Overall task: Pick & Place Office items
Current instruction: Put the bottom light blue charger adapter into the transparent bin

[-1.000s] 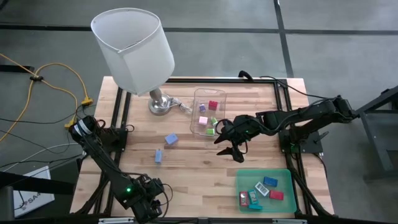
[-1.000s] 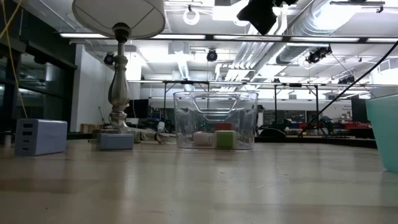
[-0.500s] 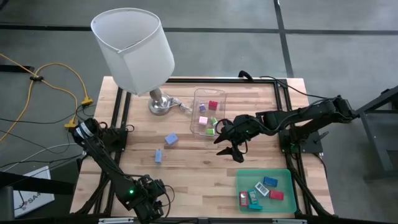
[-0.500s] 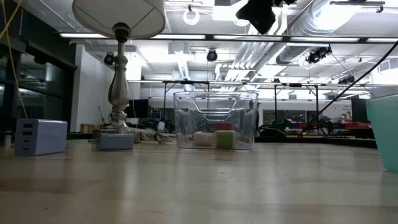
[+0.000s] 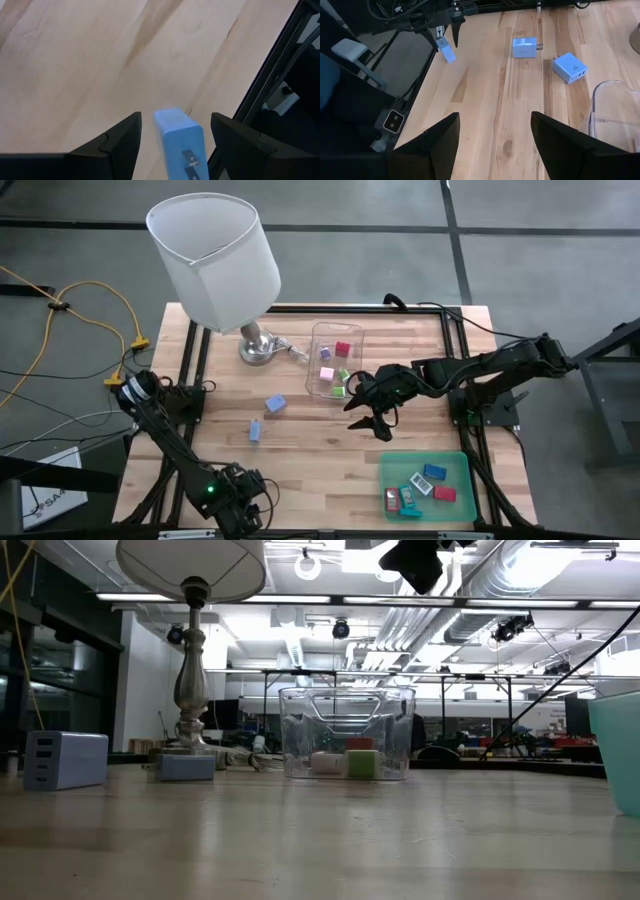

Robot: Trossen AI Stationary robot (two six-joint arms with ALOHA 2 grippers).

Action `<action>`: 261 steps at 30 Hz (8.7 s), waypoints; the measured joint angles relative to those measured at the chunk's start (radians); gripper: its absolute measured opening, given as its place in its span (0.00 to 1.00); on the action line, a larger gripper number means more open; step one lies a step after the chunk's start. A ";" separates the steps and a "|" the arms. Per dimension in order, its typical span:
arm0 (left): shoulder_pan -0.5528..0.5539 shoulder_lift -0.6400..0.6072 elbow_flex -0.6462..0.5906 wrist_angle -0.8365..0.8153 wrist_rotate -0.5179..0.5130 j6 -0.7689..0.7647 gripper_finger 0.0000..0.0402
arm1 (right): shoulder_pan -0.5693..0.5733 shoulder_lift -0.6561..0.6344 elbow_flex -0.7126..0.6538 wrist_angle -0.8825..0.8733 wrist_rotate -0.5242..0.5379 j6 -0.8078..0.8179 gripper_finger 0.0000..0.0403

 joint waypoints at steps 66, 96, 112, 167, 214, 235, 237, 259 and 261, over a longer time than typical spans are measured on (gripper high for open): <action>0.184 -0.097 0.001 0.121 -0.019 0.372 0.30 | 0.000 0.000 0.000 0.000 0.000 0.000 0.58; 0.621 -0.215 0.048 0.108 -0.537 0.708 0.31 | 0.000 0.000 0.000 0.000 0.000 -0.003 0.58; 0.830 -0.096 0.048 0.167 -0.356 0.821 0.31 | 0.000 0.000 0.000 0.000 0.000 -0.003 0.58; 0.978 0.041 0.046 0.250 -0.062 0.842 0.43 | 0.000 0.000 0.001 0.053 0.000 -0.003 0.58; 0.594 -0.126 0.047 -0.052 -0.466 0.586 0.44 | 0.000 0.000 0.000 0.061 0.000 -0.003 0.58; 0.404 -0.140 0.046 -0.480 -0.276 -0.289 0.44 | 0.000 0.000 0.000 0.069 0.000 -0.003 0.58; 0.402 -0.139 0.046 -0.481 -0.245 -0.350 0.44 | 0.000 0.000 0.000 0.069 0.000 -0.003 0.58; 0.459 -0.131 -0.022 -0.519 0.122 -0.490 0.44 | 0.000 0.000 0.000 0.070 0.000 -0.003 0.58; 0.465 -0.131 -0.049 -0.475 0.132 -0.486 0.44 | 0.000 0.000 0.000 0.070 0.000 -0.003 0.58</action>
